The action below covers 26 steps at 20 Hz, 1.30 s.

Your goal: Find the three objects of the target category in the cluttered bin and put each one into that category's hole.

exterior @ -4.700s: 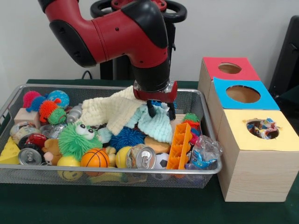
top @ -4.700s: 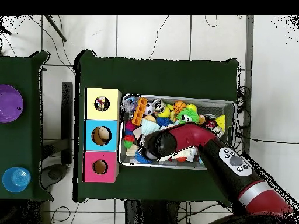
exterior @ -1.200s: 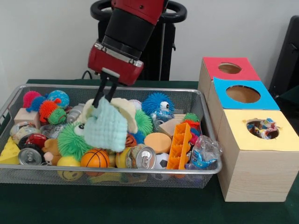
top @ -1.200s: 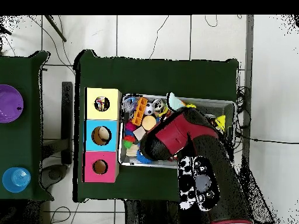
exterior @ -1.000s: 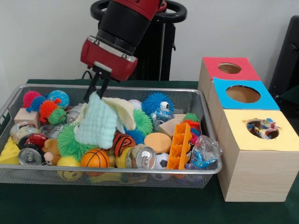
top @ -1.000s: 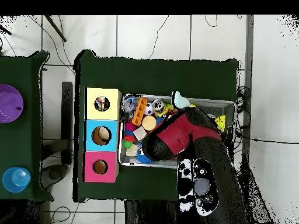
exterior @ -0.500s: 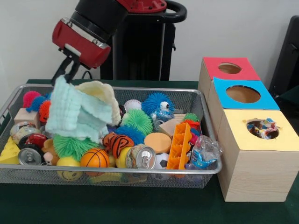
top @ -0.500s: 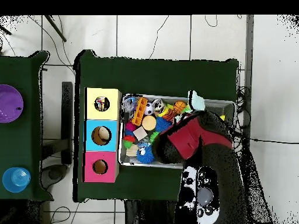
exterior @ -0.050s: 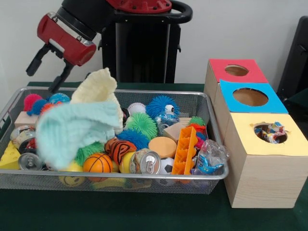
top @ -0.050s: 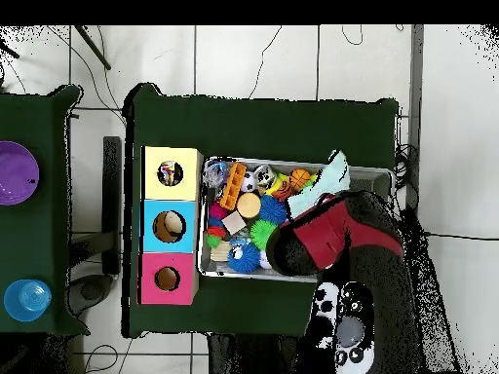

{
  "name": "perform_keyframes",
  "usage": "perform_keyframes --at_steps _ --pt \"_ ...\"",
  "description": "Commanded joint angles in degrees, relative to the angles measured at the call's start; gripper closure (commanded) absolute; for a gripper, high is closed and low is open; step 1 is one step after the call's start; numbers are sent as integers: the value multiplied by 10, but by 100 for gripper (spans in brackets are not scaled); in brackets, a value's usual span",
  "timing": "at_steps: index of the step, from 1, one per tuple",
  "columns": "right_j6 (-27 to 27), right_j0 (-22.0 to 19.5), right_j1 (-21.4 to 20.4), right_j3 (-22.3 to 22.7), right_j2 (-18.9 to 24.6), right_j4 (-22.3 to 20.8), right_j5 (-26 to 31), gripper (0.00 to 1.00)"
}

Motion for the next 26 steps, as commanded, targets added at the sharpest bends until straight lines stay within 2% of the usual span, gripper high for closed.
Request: perform_keyframes --at_steps 1,6,7,9,12,13,17,19,26 --pt "122 3 35 -21 -6 30 -66 0" --pt "75 -10 31 -4 5 61 -68 0" --pt "48 -21 29 4 17 76 -64 0" --pt "-71 -72 25 42 77 129 -35 0" --pt "-260 -155 40 97 182 211 56 0" --pt "-305 -176 48 109 208 229 85 0" --pt "-399 -235 79 148 289 283 159 0" --pt "-414 -247 89 163 306 300 183 0" --pt "-402 -250 96 174 312 306 176 0"
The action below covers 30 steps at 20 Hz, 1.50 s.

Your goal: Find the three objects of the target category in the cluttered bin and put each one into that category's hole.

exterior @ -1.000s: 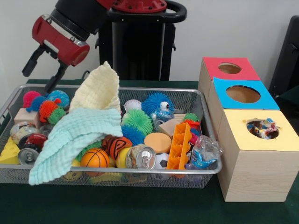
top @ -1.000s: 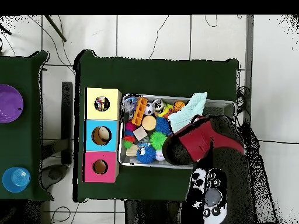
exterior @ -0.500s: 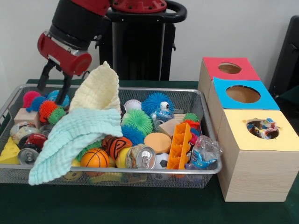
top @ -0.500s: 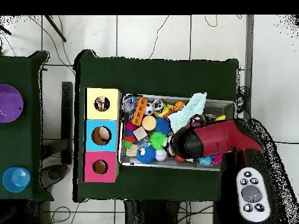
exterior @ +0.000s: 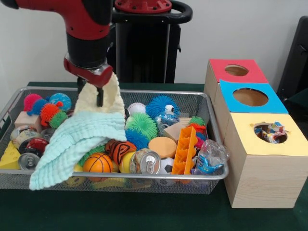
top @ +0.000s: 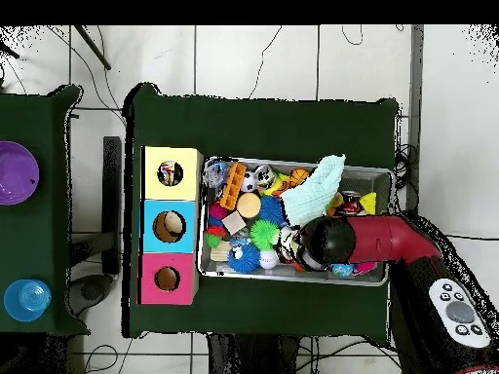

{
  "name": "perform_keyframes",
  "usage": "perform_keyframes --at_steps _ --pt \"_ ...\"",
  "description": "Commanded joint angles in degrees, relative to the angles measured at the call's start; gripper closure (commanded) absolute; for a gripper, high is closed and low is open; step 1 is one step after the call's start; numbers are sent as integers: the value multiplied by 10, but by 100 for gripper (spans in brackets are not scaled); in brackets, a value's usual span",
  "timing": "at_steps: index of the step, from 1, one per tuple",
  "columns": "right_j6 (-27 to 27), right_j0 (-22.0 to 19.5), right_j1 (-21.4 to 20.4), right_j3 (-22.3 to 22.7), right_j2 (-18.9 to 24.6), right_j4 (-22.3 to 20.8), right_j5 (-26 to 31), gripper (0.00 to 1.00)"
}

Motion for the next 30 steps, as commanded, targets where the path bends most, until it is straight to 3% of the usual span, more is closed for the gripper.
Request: perform_keyframes --at_steps 1,13,30 --pt "-161 2 32 69 93 35 40 0" --pt "-148 -9 46 81 110 36 16 0" --pt "-113 -27 126 77 167 42 -57 0"
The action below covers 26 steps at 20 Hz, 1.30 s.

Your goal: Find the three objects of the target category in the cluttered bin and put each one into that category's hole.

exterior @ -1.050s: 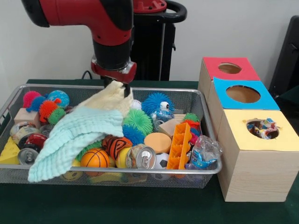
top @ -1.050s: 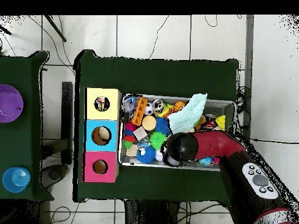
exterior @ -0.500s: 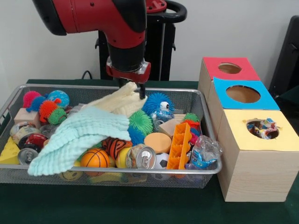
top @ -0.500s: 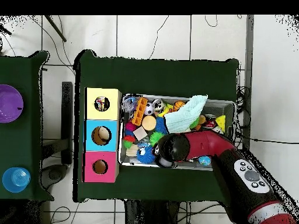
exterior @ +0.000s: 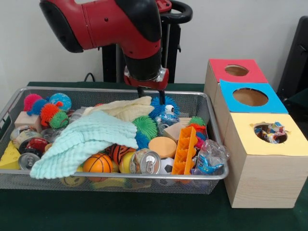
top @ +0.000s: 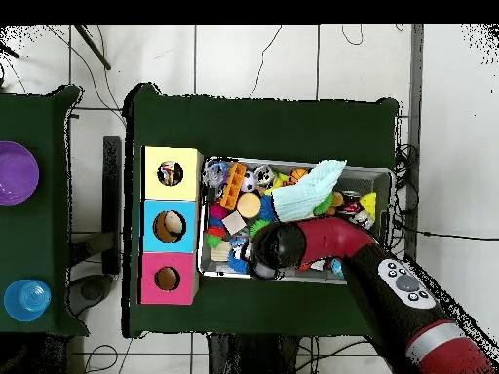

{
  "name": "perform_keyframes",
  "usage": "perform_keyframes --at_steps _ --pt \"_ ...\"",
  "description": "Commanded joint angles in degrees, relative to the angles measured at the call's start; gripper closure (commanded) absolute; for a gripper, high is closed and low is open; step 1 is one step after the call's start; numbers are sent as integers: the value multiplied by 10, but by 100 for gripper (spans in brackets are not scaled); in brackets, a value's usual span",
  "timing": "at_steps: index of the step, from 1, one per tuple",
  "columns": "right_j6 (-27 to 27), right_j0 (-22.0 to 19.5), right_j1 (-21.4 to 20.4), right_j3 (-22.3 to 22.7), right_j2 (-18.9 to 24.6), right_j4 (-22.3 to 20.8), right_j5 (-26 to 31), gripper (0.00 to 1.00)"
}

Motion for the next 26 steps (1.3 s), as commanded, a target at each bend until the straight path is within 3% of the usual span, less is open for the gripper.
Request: perform_keyframes --at_steps 1,11,15,18,22,23,26 --pt "-82 -12 51 11 55 17 -57 0" --pt "-73 -4 65 -2 58 5 -59 0" --pt "-88 6 105 -53 50 -14 -60 0" --pt "-94 7 111 -71 49 -19 -58 0" --pt "-26 31 84 -80 14 -33 -81 0" --pt "-7 39 76 -83 3 -40 -89 100" --pt "15 54 45 -92 -16 -66 -114 100"
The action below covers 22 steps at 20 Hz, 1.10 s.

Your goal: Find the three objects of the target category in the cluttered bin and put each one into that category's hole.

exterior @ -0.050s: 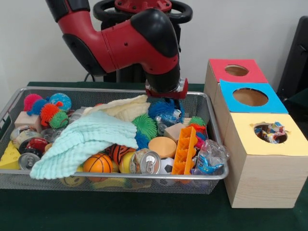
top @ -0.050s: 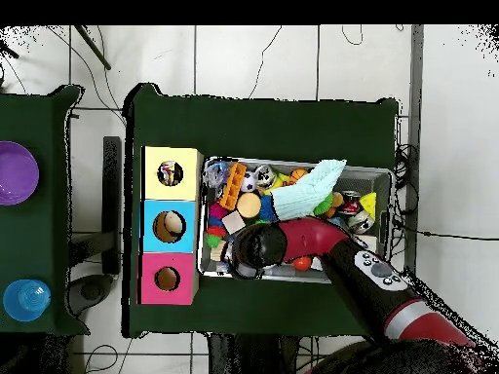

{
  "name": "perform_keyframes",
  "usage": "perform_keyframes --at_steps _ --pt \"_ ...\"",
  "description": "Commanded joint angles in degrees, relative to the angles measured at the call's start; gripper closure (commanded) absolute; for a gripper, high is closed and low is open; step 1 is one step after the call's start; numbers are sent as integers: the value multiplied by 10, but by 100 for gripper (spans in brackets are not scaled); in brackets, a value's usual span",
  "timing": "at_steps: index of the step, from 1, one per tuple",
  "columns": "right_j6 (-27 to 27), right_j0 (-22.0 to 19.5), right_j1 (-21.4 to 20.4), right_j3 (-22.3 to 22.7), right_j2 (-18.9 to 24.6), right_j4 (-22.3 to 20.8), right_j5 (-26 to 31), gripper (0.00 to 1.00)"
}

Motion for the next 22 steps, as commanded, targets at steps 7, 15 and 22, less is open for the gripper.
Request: perform_keyframes --at_steps 7,15,22 --pt "22 44 -49 -65 -49 -47 -90 100" --pt "195 152 -106 -83 -179 -112 -178 100" --pt "412 327 -97 -160 -414 -143 -240 100"
